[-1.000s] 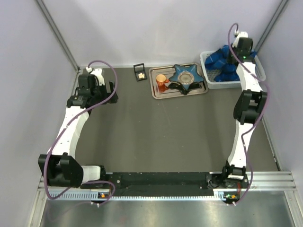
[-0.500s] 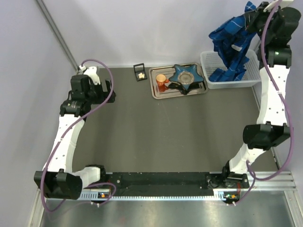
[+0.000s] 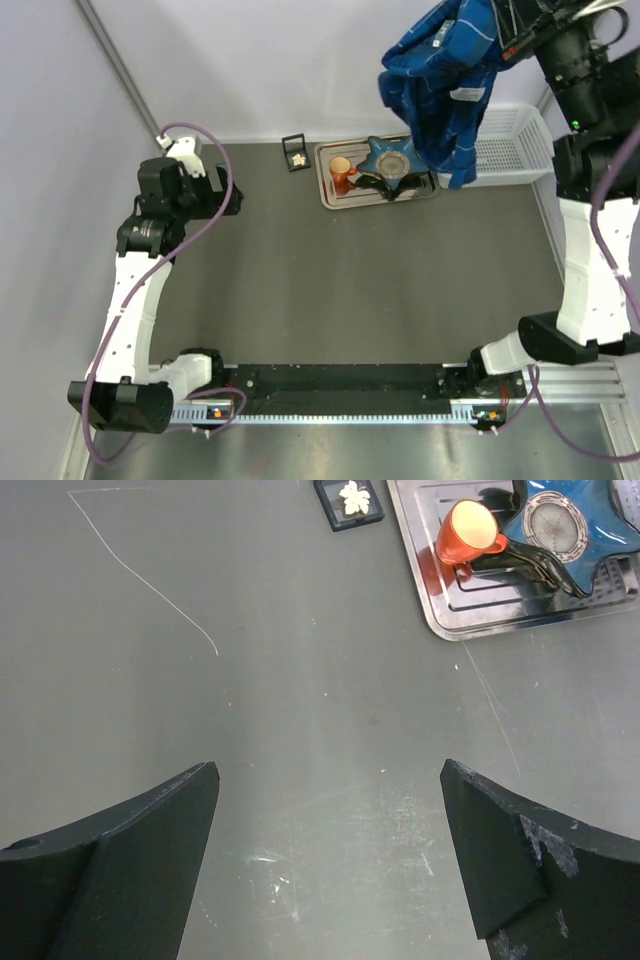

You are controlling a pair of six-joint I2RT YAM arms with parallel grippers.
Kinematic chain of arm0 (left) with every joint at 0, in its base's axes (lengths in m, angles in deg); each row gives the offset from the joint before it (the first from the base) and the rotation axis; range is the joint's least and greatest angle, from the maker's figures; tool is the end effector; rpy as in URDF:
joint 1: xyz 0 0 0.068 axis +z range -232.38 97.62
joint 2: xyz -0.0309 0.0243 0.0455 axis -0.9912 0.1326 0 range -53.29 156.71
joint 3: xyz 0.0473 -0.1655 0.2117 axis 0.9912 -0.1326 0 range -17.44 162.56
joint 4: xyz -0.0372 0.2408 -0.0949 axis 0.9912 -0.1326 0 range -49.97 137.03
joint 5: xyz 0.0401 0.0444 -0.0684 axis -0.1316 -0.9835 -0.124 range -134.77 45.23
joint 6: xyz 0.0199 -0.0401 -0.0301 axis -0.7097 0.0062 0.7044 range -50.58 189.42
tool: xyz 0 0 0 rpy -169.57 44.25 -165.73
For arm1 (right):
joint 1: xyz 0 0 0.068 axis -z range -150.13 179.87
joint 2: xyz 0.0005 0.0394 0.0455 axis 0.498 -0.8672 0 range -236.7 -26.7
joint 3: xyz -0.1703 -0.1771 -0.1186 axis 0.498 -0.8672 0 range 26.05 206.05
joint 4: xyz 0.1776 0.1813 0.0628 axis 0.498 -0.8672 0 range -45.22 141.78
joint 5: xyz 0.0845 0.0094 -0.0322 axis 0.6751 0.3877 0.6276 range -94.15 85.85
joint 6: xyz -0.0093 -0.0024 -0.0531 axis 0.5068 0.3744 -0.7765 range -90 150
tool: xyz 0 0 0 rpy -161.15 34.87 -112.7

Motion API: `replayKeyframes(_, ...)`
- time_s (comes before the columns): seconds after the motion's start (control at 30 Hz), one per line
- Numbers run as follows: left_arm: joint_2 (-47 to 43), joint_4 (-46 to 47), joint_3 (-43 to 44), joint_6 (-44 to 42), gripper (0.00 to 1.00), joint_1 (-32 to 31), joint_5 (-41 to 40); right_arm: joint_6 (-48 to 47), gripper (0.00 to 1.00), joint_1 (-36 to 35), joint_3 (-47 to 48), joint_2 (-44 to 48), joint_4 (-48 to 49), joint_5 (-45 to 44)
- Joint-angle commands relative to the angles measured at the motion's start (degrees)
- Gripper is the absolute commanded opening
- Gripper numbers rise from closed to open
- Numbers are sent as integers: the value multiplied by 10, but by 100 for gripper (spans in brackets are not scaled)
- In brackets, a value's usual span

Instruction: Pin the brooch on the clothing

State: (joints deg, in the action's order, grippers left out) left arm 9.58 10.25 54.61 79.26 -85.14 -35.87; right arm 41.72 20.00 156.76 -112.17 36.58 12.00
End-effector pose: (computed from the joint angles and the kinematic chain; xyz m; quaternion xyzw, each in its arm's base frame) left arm 0.2281 -0.0165 0.3962 -0.0125 0.8536 -0.1227 0.5060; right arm 0.2178 0.0479 0.6471 -0.1136 0.4966 0.2295 0.8293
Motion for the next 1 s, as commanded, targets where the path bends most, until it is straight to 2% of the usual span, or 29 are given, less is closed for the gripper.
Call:
replayKeyframes(0.0, -17, 1, 27, 14, 99, 2, 16, 39, 0, -33, 33, 43, 62, 33)
replayKeyframes(0.13, -20, -5, 24, 14, 99, 2, 22, 100, 0, -44, -13, 64, 55, 117)
replayKeyframes(0.33, -22, -12, 20, 12, 99, 2, 39, 125, 0, -45, -126, 110, 49, 234)
replayKeyframes(0.47, -20, -14, 22, 12, 99, 2, 39, 152, 0, -57, -56, 78, 57, 229)
replayKeyframes(0.57, -21, -18, 22, 14, 99, 2, 38, 206, 0, -64, 35, 45, 61, 243)
replayKeyframes(0.63, -25, -18, 20, 13, 99, 2, 39, 228, 0, -87, 58, 30, 67, 253)
replayKeyframes(0.77, -28, -24, 20, 11, 99, 2, 40, 226, 0, -155, 35, 30, 69, 264)
replayKeyframes(0.97, -28, -56, 36, 6, 99, 3, 22, 114, 0, -336, 16, 30, 25, 243)
